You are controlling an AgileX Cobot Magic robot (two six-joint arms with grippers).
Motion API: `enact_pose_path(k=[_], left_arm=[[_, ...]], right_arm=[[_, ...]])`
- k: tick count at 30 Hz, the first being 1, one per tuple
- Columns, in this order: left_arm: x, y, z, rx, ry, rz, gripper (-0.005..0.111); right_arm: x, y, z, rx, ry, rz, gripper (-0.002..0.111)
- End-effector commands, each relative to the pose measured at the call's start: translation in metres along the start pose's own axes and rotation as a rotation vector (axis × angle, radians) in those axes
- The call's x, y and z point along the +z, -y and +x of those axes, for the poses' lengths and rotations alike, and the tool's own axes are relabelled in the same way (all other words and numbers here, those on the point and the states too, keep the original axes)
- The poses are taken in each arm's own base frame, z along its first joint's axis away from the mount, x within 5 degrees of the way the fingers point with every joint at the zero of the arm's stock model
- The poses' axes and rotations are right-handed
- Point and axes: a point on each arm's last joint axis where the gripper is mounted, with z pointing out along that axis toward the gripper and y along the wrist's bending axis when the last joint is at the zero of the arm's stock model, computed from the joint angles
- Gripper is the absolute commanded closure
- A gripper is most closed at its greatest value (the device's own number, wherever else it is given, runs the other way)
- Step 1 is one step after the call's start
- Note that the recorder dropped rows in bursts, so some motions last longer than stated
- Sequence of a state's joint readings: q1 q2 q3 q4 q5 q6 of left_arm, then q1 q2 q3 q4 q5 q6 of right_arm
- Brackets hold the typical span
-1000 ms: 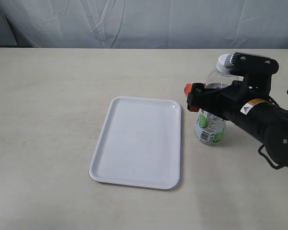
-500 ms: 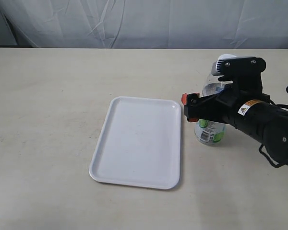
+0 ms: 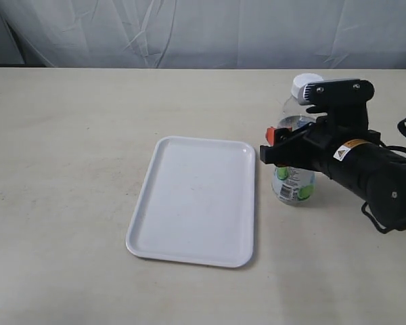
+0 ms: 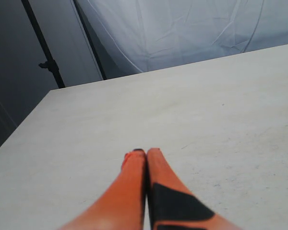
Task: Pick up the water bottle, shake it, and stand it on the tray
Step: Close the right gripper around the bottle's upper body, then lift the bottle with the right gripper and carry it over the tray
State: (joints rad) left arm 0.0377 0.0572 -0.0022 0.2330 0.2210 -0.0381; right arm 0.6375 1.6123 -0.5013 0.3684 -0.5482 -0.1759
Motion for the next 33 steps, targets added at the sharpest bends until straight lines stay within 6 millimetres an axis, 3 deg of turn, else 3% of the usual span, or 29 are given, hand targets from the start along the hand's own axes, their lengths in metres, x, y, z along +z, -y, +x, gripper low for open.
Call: enact_pose_path(k=[1,4,6,8,10,11,14,15,19,21,23,25,26,27,29,31,33], left_arm=[[0.0,0.0,-0.001,-0.011,0.015,0.0,0.107],[0.0,0.0,-0.001,-0.011,0.015,0.0,0.107],[0.0,0.0,-0.001,-0.011,0.015,0.0,0.107],[0.0,0.0,-0.001,-0.011,0.015,0.0,0.107],[0.0,0.0,-0.001,-0.011,0.015,0.0,0.107],[0.0,0.0,-0.001,-0.011,0.015,0.0,0.107],[0.0,0.0,-0.001,-0.011,0.015,0.0,0.107],[0.0,0.0,-0.001,-0.011,0.015,0.0,0.107],[0.0,0.0,-0.001,-0.011,0.015,0.0,0.107],[0.0,0.0,-0.001,-0.011,0.015,0.0,0.107],[0.0,0.0,-0.001,-0.011,0.015,0.0,0.107],[0.0,0.0,-0.001,-0.011,0.015,0.0,0.107],[0.0,0.0,-0.001,-0.011,0.015,0.0,0.107],[0.0,0.0,-0.001,-0.011,0.015,0.0,0.107],[0.0,0.0,-0.001,-0.011,0.015,0.0,0.107],[0.0,0.0,-0.001,-0.011,0.015,0.0,0.107],[0.0,0.0,-0.001,-0.011,0.015,0.0,0.107]], right_arm=[[0.001,-0.001,0.013,0.02,-0.116,-0.002,0.109],[-0.016,-0.005,0.0,-0.012,-0.124,-0.062,0.109],[-0.04,-0.015,-0.02,-0.029,-0.055,-0.126,0.109],[-0.077,-0.034,-0.043,-0.114,0.087,-0.248,0.109],[-0.098,-0.049,-0.052,-0.281,0.165,-0.345,0.109],[-0.101,-0.048,-0.056,-0.298,0.182,-0.343,0.109],[-0.089,-0.014,-0.072,0.162,0.164,-0.164,0.109],[-0.087,-0.017,-0.073,0.169,0.143,-0.177,0.109],[-0.102,-0.063,-0.075,-0.359,0.023,-0.388,0.109],[-0.107,-0.058,-0.086,-0.426,0.09,-0.364,0.109],[-0.104,-0.041,-0.103,-0.22,0.193,-0.3,0.109],[-0.096,-0.025,-0.111,0.138,0.225,-0.255,0.109],[-0.093,-0.025,-0.111,0.246,0.215,-0.259,0.109],[-0.092,-0.032,-0.11,0.243,0.196,-0.282,0.109],[-0.092,-0.057,-0.106,0.084,0.133,-0.36,0.109],[-0.102,-0.084,-0.102,-0.208,0.091,-0.438,0.109],[-0.111,-0.093,-0.103,-0.458,0.078,-0.441,0.109]])
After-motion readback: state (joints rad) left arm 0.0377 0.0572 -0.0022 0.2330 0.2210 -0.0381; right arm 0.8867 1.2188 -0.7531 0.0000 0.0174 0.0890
